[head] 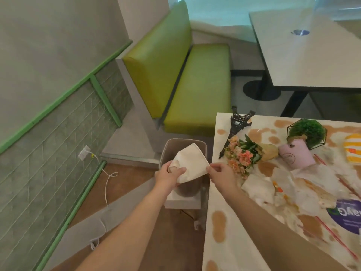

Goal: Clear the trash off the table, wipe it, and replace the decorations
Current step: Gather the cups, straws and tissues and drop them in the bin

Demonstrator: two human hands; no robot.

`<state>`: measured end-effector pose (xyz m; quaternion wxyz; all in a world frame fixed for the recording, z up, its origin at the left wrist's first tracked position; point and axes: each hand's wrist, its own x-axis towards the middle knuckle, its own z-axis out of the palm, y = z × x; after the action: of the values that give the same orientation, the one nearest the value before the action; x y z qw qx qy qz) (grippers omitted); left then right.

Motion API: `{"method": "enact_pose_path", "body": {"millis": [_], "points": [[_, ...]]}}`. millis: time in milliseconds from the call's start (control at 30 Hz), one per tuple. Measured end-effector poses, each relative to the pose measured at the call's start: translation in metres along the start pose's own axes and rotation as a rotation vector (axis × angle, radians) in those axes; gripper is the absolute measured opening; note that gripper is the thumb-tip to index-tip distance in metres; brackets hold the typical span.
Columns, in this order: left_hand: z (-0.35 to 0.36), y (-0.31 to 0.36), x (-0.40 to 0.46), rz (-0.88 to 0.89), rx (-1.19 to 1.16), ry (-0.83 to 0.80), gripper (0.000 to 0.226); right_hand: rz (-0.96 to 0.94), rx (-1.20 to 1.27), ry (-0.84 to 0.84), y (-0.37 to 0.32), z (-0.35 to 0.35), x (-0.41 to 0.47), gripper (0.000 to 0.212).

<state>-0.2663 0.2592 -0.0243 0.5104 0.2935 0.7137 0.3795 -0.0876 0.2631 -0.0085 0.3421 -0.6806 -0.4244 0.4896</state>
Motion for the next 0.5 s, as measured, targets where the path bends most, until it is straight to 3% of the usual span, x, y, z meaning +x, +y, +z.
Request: {"method": "enact_pose_path", "body": {"millis": [233, 500], "points": [[-0.007, 0.020, 0.071, 0.018, 0.495, 0.149, 0.068, -0.025, -0.090, 0.089, 0.004, 0.023, 0.040, 0.026], [0.004, 0.014, 0.109, 0.106, 0.732, 0.140, 0.074, -0.020, -0.111, 0.114, 0.024, 0.031, 0.051, 0.018]]}}
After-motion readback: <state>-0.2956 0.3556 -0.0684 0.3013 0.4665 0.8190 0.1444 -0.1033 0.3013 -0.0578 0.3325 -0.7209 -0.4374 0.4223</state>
